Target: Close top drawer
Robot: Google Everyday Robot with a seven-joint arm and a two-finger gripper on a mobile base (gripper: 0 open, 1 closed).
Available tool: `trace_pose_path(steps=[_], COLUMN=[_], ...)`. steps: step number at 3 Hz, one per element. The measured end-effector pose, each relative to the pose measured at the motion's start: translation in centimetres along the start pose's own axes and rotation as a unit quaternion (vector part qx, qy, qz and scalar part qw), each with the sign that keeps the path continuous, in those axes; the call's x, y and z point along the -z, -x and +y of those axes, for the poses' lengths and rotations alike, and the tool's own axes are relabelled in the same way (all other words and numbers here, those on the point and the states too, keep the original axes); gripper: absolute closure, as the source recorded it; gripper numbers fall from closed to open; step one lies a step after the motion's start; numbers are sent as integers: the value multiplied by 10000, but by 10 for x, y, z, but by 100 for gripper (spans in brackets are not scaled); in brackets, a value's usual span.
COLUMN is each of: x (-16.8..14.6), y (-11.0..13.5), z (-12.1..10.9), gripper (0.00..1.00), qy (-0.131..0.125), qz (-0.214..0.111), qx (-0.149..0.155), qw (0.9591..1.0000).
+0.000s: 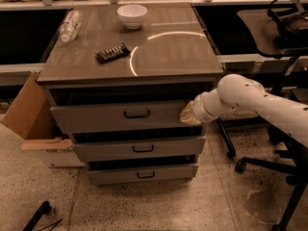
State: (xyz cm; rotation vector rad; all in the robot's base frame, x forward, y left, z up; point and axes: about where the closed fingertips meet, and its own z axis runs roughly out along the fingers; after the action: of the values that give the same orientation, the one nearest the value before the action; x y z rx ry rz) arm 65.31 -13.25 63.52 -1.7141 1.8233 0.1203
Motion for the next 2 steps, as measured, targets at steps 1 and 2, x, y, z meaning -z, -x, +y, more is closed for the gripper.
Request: trace_pose_path(steps=[1, 2], x=[8, 35], y=[-1, -3], z=[6, 26], gripper=[100, 100], qy=[74, 215], qz=[-28, -254], qx=[91, 216], qw=[9999, 9992])
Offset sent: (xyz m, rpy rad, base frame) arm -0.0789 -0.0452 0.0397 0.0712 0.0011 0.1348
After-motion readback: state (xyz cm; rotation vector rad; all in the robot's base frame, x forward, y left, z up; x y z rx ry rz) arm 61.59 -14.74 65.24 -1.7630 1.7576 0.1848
